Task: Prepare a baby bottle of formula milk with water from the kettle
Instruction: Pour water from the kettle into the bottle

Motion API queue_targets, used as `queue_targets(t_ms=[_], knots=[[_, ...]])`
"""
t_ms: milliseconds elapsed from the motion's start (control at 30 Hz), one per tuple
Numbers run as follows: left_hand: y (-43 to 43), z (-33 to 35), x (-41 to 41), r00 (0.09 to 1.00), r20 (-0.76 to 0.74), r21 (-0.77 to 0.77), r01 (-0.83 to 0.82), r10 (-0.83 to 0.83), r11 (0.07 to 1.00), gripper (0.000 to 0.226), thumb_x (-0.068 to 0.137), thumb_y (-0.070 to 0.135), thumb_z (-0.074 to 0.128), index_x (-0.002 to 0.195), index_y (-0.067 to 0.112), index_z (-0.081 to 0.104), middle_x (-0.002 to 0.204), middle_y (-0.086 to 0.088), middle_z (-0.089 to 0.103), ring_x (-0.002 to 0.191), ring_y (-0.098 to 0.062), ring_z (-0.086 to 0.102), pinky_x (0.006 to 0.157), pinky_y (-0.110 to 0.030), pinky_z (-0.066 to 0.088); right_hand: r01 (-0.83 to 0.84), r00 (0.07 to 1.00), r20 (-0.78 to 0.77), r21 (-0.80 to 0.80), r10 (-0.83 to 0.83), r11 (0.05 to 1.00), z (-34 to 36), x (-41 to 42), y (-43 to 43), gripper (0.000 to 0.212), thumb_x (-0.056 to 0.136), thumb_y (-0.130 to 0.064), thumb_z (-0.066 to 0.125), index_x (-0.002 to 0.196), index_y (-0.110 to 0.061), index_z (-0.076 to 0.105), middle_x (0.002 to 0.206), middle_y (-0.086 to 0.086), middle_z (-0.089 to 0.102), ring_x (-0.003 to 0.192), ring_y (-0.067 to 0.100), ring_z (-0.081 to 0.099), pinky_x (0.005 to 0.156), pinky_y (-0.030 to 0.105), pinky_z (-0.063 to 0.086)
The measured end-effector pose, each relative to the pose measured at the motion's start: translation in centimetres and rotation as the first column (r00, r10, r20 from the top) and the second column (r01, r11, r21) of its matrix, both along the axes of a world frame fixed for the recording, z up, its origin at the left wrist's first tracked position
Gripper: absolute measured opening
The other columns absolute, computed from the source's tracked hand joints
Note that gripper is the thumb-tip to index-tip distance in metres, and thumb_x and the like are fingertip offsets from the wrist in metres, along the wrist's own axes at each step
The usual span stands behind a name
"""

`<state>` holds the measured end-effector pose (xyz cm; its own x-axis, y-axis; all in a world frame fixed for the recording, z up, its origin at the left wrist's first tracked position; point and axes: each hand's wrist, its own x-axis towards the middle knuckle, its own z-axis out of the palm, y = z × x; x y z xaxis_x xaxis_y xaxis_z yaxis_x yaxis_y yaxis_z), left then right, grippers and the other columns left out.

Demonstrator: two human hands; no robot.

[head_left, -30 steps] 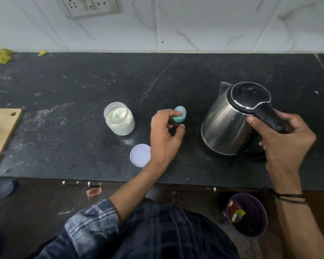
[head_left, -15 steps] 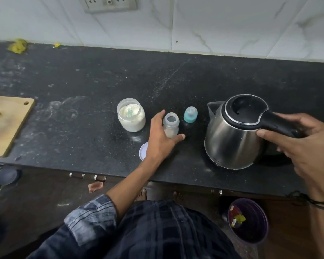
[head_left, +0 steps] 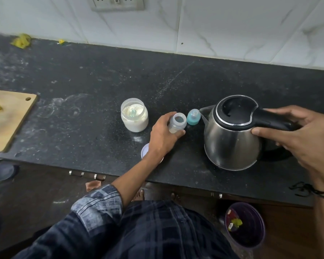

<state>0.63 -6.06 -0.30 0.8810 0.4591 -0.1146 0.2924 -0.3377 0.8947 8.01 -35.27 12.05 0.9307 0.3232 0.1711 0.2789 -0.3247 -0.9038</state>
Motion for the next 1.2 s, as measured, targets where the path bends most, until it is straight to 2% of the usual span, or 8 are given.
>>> queue_targets(t_ms=[67,267,567,733,900,1100,1200], knots=[[-0.1,0.2,0.1,1.000,0.025,0.030,-0.001,0.000,1.000,0.064,0.075,0.021,0.088,0.134,0.025,0.064,0.128,0.010,0.066,0.117,-0.010,0.061,0.105,-0.038,0.049,-0.024,1.000,0.006,-0.010,0.024,1.000,0.2,0.5,0.3,0.044,0.060,-0.033,0.097,0.100,-0.037,0.081,0.093,-0.013,0.080,0.060,-0.003,0.064,0.049,0.009,0.046],[-0.1,1.1,0.5,0.997,0.077,0.063,0.016,-0.021,0.998,0.067,0.075,0.019,0.087,0.138,0.024,0.063,0.127,0.007,0.061,0.117,-0.013,0.060,0.104,-0.039,0.049,-0.088,0.996,0.004,-0.052,0.089,0.995,0.9,1.6,1.2,0.045,0.059,-0.032,0.098,0.101,-0.031,0.081,0.101,-0.012,0.080,0.072,-0.004,0.070,0.058,0.007,0.050],[0.4,1.2,0.7,0.996,0.088,0.063,0.014,-0.019,0.998,0.069,0.077,0.013,0.087,0.140,0.023,0.063,0.127,0.005,0.060,0.118,-0.013,0.058,0.105,-0.037,0.048,-0.166,0.986,-0.007,-0.116,0.166,0.979,1.9,2.5,2.8,0.043,0.059,-0.032,0.099,0.099,-0.034,0.082,0.092,-0.014,0.080,0.066,-0.004,0.069,0.059,0.005,0.048],[0.5,1.0,0.6,0.996,0.090,0.076,0.010,-0.017,0.997,0.070,0.076,0.013,0.086,0.140,0.025,0.063,0.125,0.009,0.058,0.116,-0.011,0.058,0.104,-0.033,0.048,-0.197,0.980,-0.033,-0.135,0.195,0.971,2.8,2.7,4.0,0.044,0.058,-0.035,0.098,0.098,-0.034,0.082,0.093,-0.013,0.081,0.073,-0.003,0.072,0.064,0.007,0.051],[0.8,0.8,0.5,0.994,0.108,0.096,0.001,-0.012,0.995,0.069,0.076,0.012,0.086,0.140,0.023,0.063,0.124,0.009,0.056,0.112,-0.007,0.056,0.099,-0.024,0.044,-0.222,0.975,-0.044,-0.165,0.218,0.961,3.3,2.9,5.1,0.046,0.054,-0.041,0.097,0.097,-0.035,0.081,0.095,-0.013,0.081,0.081,-0.002,0.073,0.074,0.010,0.054],[1.1,0.9,0.5,0.992,0.123,0.117,-0.011,-0.003,0.993,0.070,0.075,0.009,0.086,0.140,0.021,0.063,0.123,0.007,0.057,0.109,-0.005,0.054,0.091,-0.005,0.036,-0.225,0.974,-0.050,-0.195,0.219,0.955,3.5,3.0,5.6,0.049,0.054,-0.043,0.098,0.098,-0.033,0.081,0.095,-0.011,0.081,0.084,0.005,0.076,0.080,0.017,0.058],[1.1,1.1,0.4,0.991,0.130,0.119,-0.019,0.004,0.993,0.069,0.075,0.009,0.087,0.139,0.021,0.064,0.126,0.003,0.060,0.111,-0.009,0.056,0.097,-0.016,0.041,-0.220,0.975,-0.058,-0.203,0.213,0.954,3.6,3.0,5.9,0.049,0.053,-0.044,0.098,0.098,-0.033,0.081,0.094,-0.011,0.081,0.082,0.004,0.075,0.078,0.017,0.058]])
